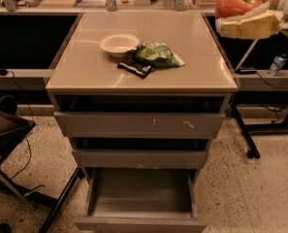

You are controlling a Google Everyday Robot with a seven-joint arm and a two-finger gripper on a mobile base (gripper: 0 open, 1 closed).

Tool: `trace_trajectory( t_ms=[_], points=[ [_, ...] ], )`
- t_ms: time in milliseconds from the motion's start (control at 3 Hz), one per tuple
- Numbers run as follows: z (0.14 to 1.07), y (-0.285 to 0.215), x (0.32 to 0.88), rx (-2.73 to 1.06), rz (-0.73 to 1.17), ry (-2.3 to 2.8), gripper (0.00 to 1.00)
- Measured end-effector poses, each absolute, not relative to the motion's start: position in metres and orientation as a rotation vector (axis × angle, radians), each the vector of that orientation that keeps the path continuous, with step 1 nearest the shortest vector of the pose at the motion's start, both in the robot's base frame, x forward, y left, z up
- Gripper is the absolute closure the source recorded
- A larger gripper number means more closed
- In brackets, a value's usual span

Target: Place apple into bottom drawer

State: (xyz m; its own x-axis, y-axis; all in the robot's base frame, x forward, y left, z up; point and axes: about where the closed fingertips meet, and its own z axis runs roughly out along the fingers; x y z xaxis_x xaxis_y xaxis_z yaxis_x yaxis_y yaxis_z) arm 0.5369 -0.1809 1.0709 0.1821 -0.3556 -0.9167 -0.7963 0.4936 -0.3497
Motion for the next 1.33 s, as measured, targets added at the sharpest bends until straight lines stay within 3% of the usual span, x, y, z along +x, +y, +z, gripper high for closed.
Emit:
trace_trajectory(
  t_ms=[667,1333],
  points=[
    [0.979,-0.119,0.551,-0.989,0.533,1.41,1.0],
    [0.767,-0.035,0.569,-0.903,0.694,1.687,1.0]
  ],
)
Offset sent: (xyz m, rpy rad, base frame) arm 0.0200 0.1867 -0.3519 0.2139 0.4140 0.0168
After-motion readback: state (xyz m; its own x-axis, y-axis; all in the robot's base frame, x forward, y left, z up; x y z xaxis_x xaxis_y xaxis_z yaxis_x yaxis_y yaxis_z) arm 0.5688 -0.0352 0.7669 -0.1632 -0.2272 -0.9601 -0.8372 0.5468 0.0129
